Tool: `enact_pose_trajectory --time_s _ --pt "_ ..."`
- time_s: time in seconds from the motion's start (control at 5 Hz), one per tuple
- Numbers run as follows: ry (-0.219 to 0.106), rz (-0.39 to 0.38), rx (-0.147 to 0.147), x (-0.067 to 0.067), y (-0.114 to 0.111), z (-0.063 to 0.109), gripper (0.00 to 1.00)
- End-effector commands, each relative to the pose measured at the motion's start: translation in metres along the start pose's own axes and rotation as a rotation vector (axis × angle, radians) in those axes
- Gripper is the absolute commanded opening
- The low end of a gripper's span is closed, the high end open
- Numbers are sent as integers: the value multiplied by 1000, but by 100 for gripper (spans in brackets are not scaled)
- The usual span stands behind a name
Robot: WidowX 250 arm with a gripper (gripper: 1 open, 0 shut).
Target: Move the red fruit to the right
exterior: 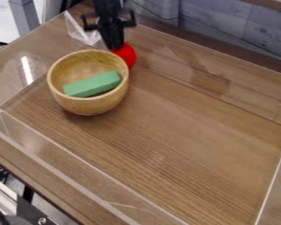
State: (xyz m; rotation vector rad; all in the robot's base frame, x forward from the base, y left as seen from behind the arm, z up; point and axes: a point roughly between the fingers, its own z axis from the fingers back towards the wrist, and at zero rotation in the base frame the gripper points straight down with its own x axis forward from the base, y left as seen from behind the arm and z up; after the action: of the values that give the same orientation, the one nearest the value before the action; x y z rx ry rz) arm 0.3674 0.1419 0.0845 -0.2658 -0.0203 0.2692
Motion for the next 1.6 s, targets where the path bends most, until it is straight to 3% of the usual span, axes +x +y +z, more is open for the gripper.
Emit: enact_pose_trajectory --time_s 0.0,0.2,0.8,1.4 --pt "-102 -59 -24 1 -23 53 0" --pt "-88 -121 -38 -12 -48 52 0" --pt "-8 -318 -16 -54 -122 7 0" --pt "50 -379 32 -79 -147 -43 0"
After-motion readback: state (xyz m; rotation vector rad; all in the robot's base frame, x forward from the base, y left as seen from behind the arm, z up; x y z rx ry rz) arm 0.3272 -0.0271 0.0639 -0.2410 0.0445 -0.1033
